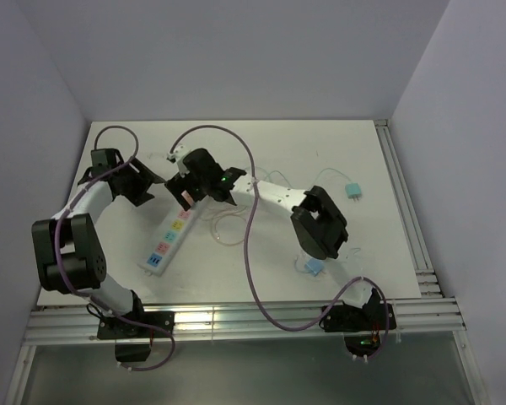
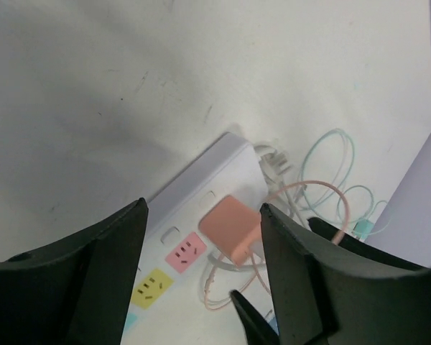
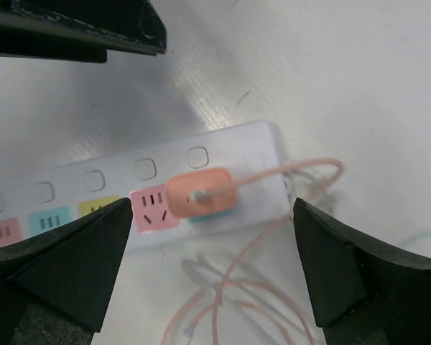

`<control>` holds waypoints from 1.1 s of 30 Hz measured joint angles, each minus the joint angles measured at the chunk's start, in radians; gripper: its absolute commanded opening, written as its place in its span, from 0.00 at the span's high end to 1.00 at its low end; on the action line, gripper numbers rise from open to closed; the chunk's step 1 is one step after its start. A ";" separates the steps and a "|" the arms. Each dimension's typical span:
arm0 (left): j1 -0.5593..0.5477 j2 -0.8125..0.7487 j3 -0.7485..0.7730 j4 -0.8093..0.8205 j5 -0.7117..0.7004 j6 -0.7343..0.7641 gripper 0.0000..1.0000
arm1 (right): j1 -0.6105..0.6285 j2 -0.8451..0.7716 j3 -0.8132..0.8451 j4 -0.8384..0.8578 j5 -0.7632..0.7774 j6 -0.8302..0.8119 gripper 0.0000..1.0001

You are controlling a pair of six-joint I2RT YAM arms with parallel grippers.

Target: Insert the plug

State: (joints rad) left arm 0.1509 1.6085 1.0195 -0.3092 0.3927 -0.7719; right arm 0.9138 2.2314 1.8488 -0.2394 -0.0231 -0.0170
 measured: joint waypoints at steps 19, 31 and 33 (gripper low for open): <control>-0.212 -0.413 0.127 -0.075 -0.050 0.069 0.37 | -0.195 -0.818 -0.653 -0.186 0.242 0.542 0.01; -0.798 -0.113 0.345 -0.073 -0.074 0.133 0.40 | -0.632 -1.174 -1.026 -0.263 0.285 0.813 0.04; -0.865 -0.068 0.357 -0.071 -0.091 0.132 0.40 | -0.697 -1.183 -1.082 -0.255 0.278 0.811 0.05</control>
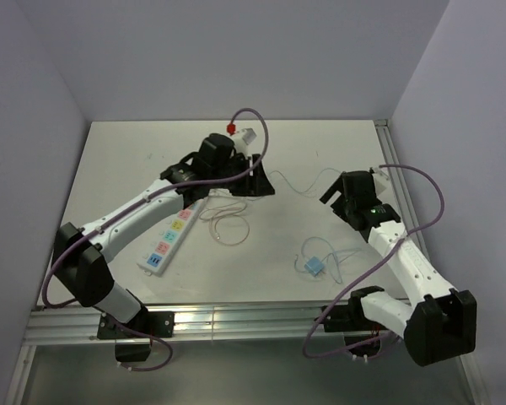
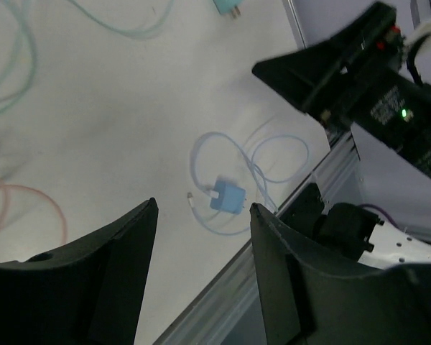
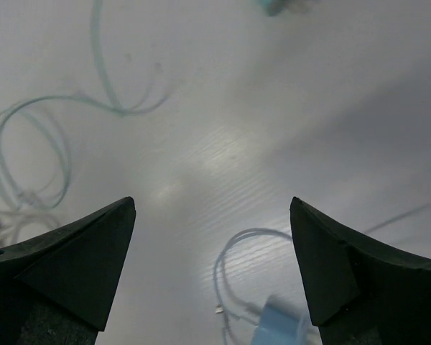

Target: Insert the plug

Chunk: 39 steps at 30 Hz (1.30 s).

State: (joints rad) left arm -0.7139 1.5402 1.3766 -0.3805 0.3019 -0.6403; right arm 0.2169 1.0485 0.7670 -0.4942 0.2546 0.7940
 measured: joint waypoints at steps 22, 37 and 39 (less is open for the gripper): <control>-0.088 0.012 -0.087 0.000 0.025 0.019 0.40 | -0.359 0.722 0.463 0.048 -0.050 0.003 0.05; -0.088 -0.077 -0.098 -0.007 -0.020 0.050 0.39 | -0.332 0.788 0.484 -0.012 -0.023 0.064 0.13; -0.088 -0.078 -0.098 -0.007 -0.020 0.050 0.39 | -0.332 0.805 0.484 -0.018 -0.012 0.066 0.14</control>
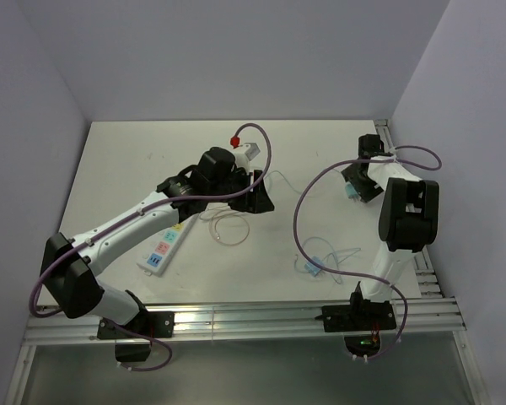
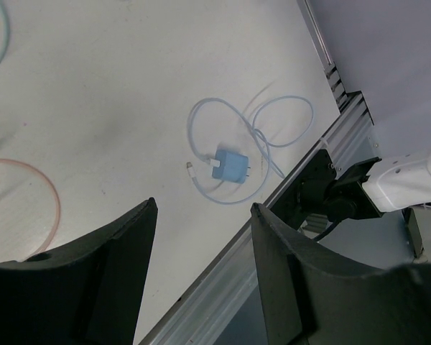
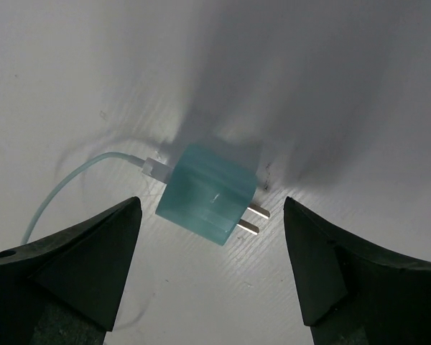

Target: Insert the plug

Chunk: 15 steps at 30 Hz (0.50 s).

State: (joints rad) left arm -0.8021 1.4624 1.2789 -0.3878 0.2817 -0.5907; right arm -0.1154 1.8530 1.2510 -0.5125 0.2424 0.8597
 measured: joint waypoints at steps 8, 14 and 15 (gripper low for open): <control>0.000 -0.030 0.000 -0.006 -0.021 0.000 0.39 | 0.000 0.017 -0.003 0.000 0.004 -0.003 0.41; 0.000 -0.039 0.000 -0.025 -0.037 0.000 0.38 | 0.000 0.024 -0.003 0.018 0.001 -0.025 0.65; 0.000 -0.040 0.000 -0.027 -0.041 0.000 0.38 | 0.000 0.024 -0.003 0.021 -0.002 -0.032 0.72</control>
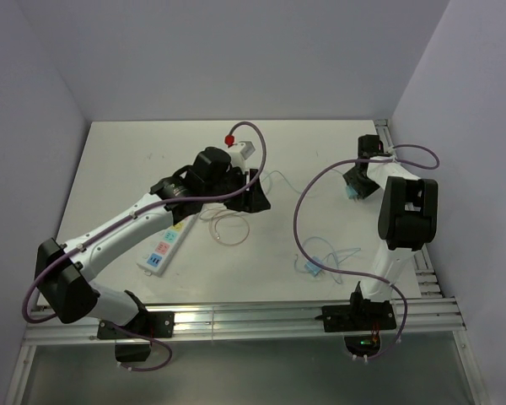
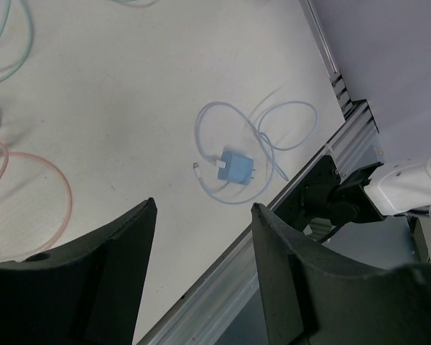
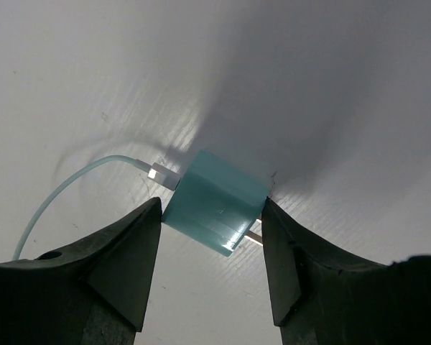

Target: Insert the plug

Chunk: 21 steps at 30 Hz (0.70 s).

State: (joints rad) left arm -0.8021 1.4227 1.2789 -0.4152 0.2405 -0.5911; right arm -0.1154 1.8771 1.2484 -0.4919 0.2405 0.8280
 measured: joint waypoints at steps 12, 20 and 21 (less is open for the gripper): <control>0.100 -0.052 0.009 -0.043 0.027 -0.004 0.38 | 0.043 -0.080 -0.014 0.053 -0.051 -0.169 1.00; 0.287 -0.067 0.122 -0.094 0.109 -0.005 0.39 | 0.296 -0.334 0.022 0.159 -0.082 -0.402 1.00; 0.303 -0.069 0.143 -0.101 0.115 -0.005 0.39 | 0.340 -0.365 0.023 0.184 -0.092 -0.437 1.00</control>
State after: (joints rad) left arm -0.4988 1.3533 1.4223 -0.5163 0.3553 -0.5961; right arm 0.2241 1.5120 1.2716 -0.3080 0.1490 0.3908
